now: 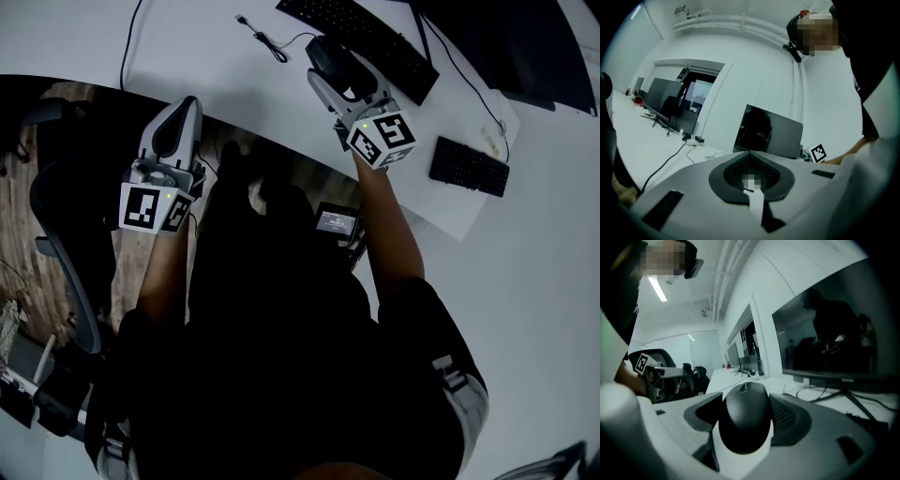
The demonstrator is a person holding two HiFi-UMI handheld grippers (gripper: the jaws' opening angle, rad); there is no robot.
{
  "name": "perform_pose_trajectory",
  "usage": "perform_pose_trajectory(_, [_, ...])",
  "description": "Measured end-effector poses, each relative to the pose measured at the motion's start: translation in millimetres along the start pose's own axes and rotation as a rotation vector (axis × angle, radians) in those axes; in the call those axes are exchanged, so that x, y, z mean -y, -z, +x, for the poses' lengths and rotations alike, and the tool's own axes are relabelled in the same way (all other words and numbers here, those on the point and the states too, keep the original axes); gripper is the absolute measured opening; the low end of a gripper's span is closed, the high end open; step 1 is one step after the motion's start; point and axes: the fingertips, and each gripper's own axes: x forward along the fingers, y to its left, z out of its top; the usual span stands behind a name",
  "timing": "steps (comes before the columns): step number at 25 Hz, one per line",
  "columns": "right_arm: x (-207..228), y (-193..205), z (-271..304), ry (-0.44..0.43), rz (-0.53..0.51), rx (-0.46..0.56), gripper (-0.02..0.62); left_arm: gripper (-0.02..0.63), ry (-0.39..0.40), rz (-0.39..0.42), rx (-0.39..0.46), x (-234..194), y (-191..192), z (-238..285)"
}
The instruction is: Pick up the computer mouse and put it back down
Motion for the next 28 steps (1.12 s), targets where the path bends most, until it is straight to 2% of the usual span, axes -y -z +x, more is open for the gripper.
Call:
perform_pose_trajectory(5, [19,89,-22,0.066,0.018,-0.179,0.308,-0.005,0.038,-0.028,-0.076,12,32,5])
perform_pose_trajectory(11, [30,153,-42,0.091,-0.029,-0.328,0.308,-0.005,0.062,-0.056,-0.145,25,68,9])
perform_pose_trajectory(16, [31,174,-52,0.102,-0.043,-0.368,0.308,-0.005,0.072,-0.066,-0.176,32,86,8])
perform_pose_trajectory(23, [25,183,-49,0.123,-0.138,-0.421,0.308,-0.005,0.070,-0.074,-0.202,38,101,0])
perform_pose_trajectory(28, [27,189,-46,0.149,-0.132,-0.476,0.308,-0.005,0.067,-0.100,-0.217,34,108,-7])
